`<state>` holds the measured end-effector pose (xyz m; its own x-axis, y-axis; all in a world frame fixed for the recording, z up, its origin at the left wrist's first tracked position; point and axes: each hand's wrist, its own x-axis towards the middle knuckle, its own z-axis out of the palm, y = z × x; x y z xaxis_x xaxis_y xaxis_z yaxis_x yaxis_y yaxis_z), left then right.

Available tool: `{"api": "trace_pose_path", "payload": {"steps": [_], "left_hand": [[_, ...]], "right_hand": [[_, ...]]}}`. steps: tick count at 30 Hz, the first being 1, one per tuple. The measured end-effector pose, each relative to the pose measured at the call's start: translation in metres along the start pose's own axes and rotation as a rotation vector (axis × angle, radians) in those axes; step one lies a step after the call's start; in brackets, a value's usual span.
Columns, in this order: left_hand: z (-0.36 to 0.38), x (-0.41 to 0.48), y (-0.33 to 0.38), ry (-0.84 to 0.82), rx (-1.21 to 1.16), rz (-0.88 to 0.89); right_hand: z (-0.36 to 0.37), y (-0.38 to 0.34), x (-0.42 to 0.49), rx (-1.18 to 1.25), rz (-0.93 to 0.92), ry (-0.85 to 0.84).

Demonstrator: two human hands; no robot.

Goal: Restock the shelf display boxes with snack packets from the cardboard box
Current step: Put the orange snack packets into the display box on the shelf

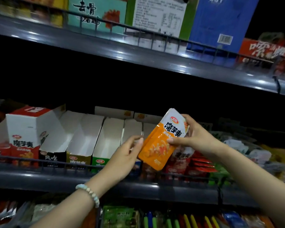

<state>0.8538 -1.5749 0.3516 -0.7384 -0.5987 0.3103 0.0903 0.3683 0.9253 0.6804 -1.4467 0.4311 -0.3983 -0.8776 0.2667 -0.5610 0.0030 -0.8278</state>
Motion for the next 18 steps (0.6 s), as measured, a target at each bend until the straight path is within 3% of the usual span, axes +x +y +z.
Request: {"api": "trace_pose_path", "payload": {"steps": [3, 9, 18], "left_hand": [[-0.007, 0.022, -0.02, 0.02, 0.35, 0.015], [0.001, 0.051, -0.032, -0.061, 0.51, -0.102], [0.012, 0.06, -0.047, -0.133, 0.587, -0.097]], "right_hand": [[-0.018, 0.004, 0.029, -0.028, -0.031, 0.095], [-0.032, 0.019, 0.082, -0.137, -0.045, 0.243], [-0.015, 0.031, 0.129, -0.467, -0.148, 0.07]]}}
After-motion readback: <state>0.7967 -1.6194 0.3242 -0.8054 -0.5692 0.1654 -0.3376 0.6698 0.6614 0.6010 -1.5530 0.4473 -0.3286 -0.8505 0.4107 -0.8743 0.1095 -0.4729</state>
